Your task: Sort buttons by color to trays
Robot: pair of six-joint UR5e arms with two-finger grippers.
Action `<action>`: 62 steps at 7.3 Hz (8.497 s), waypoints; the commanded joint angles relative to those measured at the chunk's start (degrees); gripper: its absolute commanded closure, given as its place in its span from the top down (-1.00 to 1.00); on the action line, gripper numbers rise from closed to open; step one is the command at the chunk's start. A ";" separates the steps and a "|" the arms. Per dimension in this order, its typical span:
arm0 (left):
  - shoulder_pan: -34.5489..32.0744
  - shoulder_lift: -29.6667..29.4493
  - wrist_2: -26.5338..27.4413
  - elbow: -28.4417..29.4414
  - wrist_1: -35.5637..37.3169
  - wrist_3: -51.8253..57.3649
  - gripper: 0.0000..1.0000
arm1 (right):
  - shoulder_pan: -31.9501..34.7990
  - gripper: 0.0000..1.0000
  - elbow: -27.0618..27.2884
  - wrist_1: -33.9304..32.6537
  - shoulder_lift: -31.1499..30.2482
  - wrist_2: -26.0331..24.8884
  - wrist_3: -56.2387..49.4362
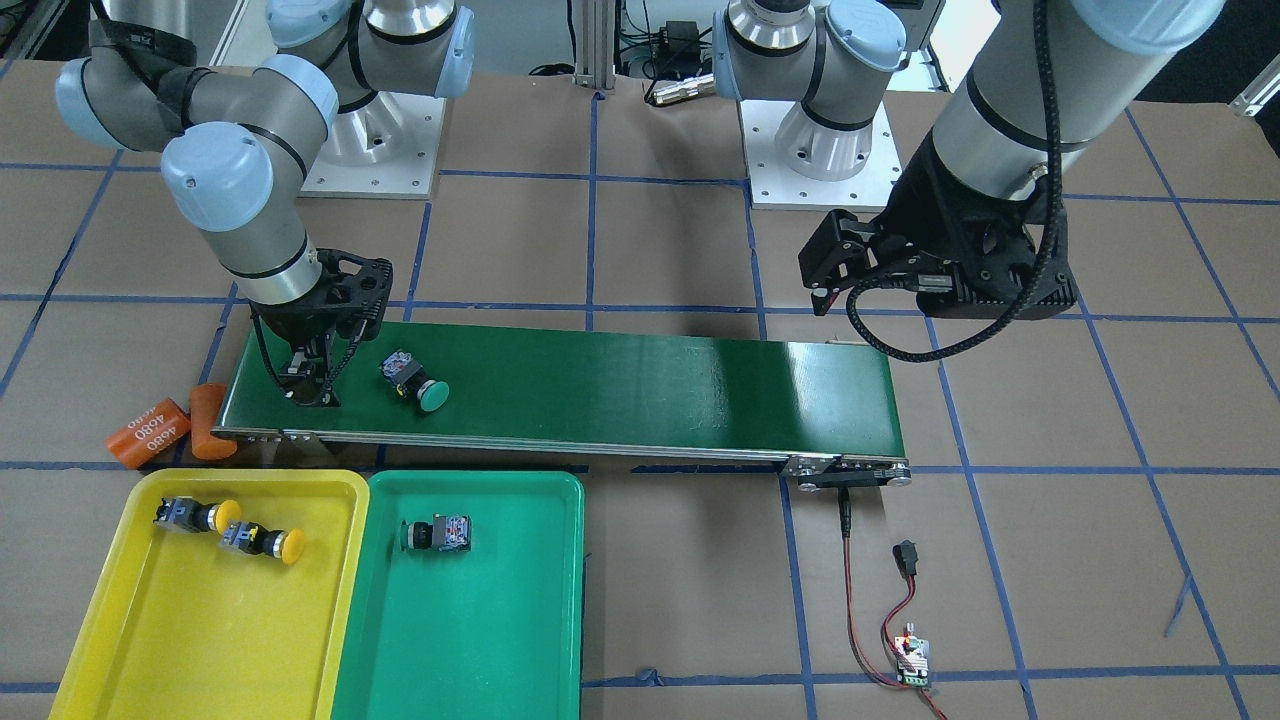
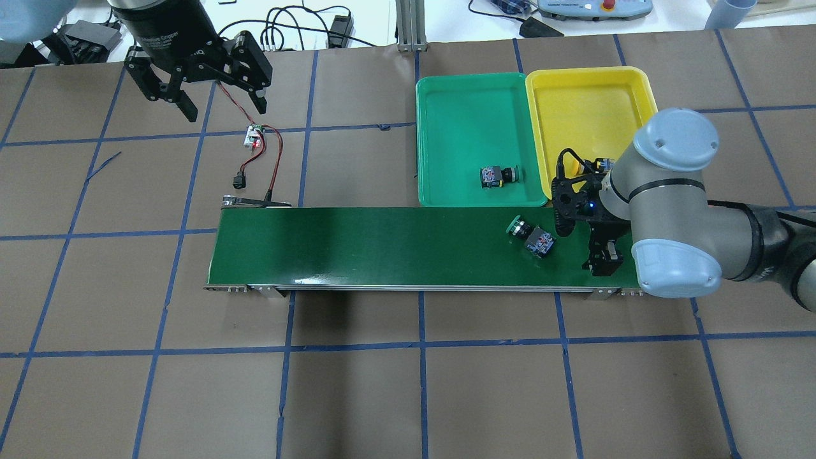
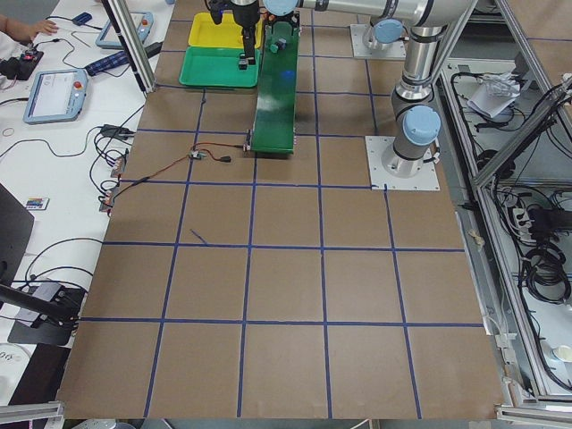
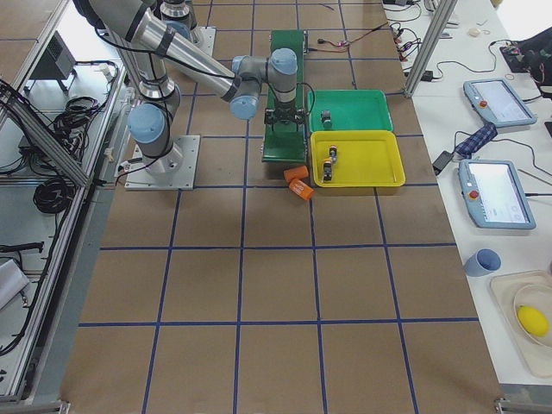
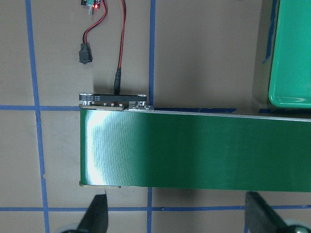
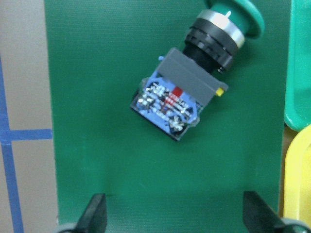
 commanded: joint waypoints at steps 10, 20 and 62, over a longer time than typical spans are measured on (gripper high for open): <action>0.09 0.20 0.39 0.00 0.02 0.35 1.00 | 0.00 1.00 0.00 0.00 0.01 0.12 0.09; -0.09 1.08 0.57 -0.09 0.64 0.70 1.00 | 0.00 -0.82 -1.13 -0.26 0.36 -0.58 0.44; 0.79 1.34 1.01 0.00 3.36 1.67 1.00 | 8.79 1.00 -32.35 44.30 -11.15 0.21 99.41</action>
